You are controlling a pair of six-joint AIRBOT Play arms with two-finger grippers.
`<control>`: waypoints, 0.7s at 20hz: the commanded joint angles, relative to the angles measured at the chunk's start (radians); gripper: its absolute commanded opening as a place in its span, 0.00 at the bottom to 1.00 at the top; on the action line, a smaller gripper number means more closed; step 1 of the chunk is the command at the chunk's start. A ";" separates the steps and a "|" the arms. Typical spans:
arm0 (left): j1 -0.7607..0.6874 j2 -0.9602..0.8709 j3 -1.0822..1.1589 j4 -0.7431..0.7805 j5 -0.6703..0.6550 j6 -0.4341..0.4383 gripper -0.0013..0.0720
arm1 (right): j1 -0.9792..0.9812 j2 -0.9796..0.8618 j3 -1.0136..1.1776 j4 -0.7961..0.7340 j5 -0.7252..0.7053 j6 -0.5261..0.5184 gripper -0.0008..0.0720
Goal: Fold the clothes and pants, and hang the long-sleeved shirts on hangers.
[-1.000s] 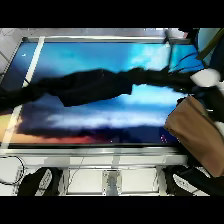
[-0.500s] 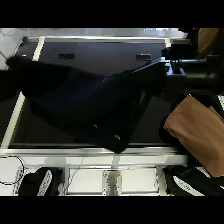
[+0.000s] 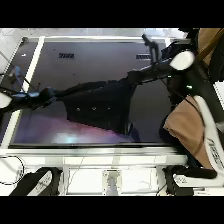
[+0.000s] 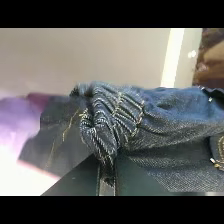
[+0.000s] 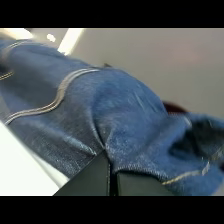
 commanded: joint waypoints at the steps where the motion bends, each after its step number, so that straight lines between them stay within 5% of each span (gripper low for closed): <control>1: -0.047 -0.227 -0.038 -0.216 0.344 0.127 0.08 | -0.026 -0.224 -0.002 0.111 -0.237 -0.089 0.03; 3: -0.076 -0.306 -0.018 -0.302 0.404 0.243 0.08 | -0.023 -0.281 0.018 0.150 -0.246 -0.134 0.03; 7: -0.067 -0.313 -0.006 -0.241 0.362 0.290 0.08 | -0.020 -0.233 0.019 0.035 -0.035 -0.136 0.03; 10: -0.025 -0.247 -0.006 -0.151 0.179 0.290 0.08 | -0.018 -0.130 -0.029 -0.043 0.140 -0.135 0.03; 14: -0.018 -0.181 -0.006 -0.016 -0.115 0.290 0.08 | -0.013 0.071 -0.325 -0.043 0.175 -0.127 0.03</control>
